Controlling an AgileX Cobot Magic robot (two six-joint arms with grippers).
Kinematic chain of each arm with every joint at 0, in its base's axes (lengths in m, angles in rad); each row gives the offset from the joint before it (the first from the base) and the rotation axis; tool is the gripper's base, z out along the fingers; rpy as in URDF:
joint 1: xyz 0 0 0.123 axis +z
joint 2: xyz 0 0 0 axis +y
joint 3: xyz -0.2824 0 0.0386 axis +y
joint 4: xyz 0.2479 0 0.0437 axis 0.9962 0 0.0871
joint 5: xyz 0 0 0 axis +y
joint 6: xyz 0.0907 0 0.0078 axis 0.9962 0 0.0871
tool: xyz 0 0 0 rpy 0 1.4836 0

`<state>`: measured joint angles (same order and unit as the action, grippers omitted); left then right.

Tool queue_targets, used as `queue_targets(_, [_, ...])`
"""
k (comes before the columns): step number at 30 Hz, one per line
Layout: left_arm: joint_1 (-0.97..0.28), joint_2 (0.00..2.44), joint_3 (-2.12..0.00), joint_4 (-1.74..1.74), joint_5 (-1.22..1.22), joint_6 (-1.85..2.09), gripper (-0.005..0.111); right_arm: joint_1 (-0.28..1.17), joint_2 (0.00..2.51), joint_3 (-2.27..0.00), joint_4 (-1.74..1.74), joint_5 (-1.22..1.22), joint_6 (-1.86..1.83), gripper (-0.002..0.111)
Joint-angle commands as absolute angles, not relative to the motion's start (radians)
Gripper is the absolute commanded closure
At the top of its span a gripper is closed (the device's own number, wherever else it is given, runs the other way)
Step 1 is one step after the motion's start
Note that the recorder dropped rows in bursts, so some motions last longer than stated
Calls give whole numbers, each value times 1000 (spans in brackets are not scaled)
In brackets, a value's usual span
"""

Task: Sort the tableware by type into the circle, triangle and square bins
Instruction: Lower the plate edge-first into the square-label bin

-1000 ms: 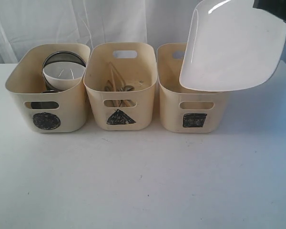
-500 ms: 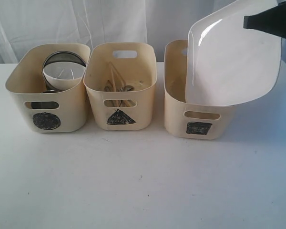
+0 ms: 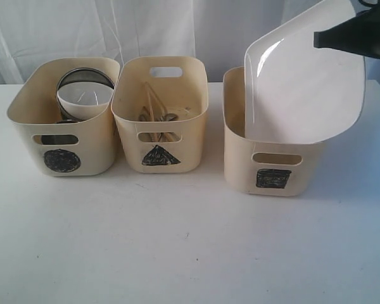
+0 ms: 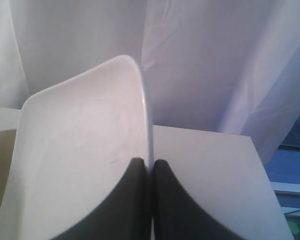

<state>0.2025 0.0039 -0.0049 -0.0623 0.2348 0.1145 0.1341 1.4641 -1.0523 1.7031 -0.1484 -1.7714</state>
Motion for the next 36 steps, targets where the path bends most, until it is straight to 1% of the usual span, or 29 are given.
queue_targets(1, [197, 0, 0, -73, 232, 112, 107, 129, 1476, -1061, 1697, -137, -1774, 108])
queue_targets(15, [197, 0, 0, -73, 232, 112, 107, 131, 1545, -1062, 1697, -22, -1774, 108])
queue_targets(28, [197, 0, 0, -73, 232, 112, 107, 135, 1622, -1092, 1700, -46, -1775, 108])
queue_targets(36, [197, 0, 0, -73, 232, 112, 107, 194, 1735, -1192, 1700, -68, -1737, 108])
